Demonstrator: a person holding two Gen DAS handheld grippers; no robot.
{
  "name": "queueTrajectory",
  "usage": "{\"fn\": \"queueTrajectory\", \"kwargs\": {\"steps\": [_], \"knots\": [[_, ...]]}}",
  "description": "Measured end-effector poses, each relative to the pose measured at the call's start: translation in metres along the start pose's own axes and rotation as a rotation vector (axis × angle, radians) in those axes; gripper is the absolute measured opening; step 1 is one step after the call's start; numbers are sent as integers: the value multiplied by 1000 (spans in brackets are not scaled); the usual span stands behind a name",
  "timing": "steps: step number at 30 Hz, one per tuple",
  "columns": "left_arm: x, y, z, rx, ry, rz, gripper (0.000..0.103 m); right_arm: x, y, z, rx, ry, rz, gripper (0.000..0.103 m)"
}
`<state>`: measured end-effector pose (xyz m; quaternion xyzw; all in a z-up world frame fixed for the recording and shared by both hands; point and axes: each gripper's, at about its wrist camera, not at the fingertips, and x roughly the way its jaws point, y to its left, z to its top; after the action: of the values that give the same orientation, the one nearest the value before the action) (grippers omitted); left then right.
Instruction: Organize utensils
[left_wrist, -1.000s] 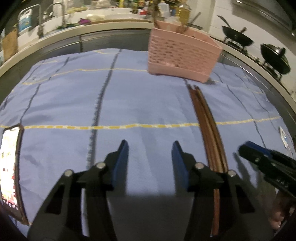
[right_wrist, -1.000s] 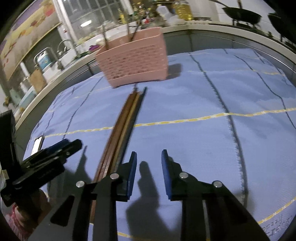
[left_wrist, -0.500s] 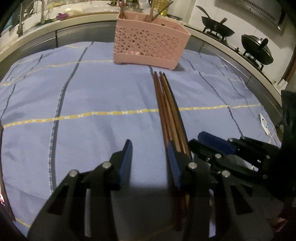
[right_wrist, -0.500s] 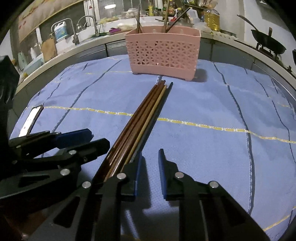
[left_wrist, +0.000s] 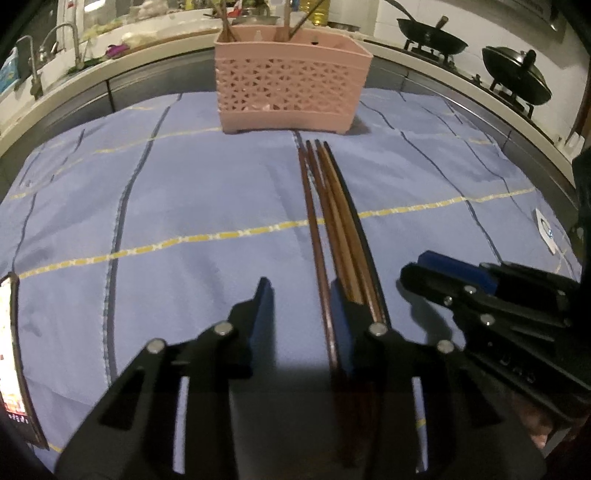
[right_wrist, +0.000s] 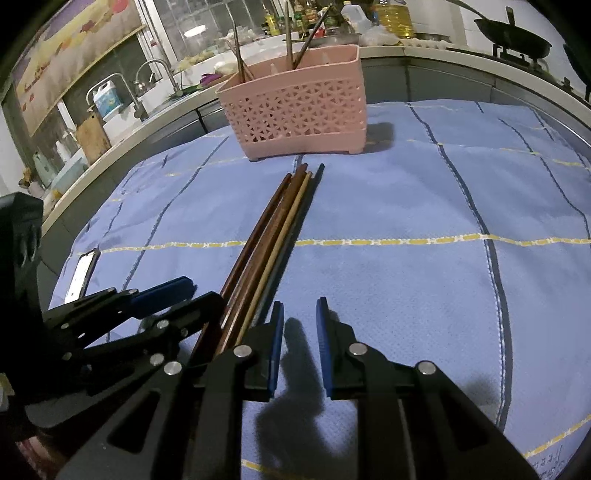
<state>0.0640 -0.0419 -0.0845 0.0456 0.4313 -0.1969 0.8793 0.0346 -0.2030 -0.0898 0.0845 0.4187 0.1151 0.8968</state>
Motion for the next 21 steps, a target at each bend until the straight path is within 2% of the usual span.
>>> {"fn": "queueTrajectory", "kwargs": {"steps": [5, 8, 14, 21], "knots": [[-2, 3, -2, 2, 1, 19, 31, 11, 13, 3, -52, 18, -4, 20], [-2, 3, -3, -3, 2, 26, 31, 15, 20, 8, -90, -4, -42, 20], [-5, 12, -3, -30, 0, 43, 31, 22, 25, 16, -86, 18, -15, 20], [-8, 15, -7, -26, -2, 52, 31, 25, 30, 17, -126, 6, -48, 16]]}}
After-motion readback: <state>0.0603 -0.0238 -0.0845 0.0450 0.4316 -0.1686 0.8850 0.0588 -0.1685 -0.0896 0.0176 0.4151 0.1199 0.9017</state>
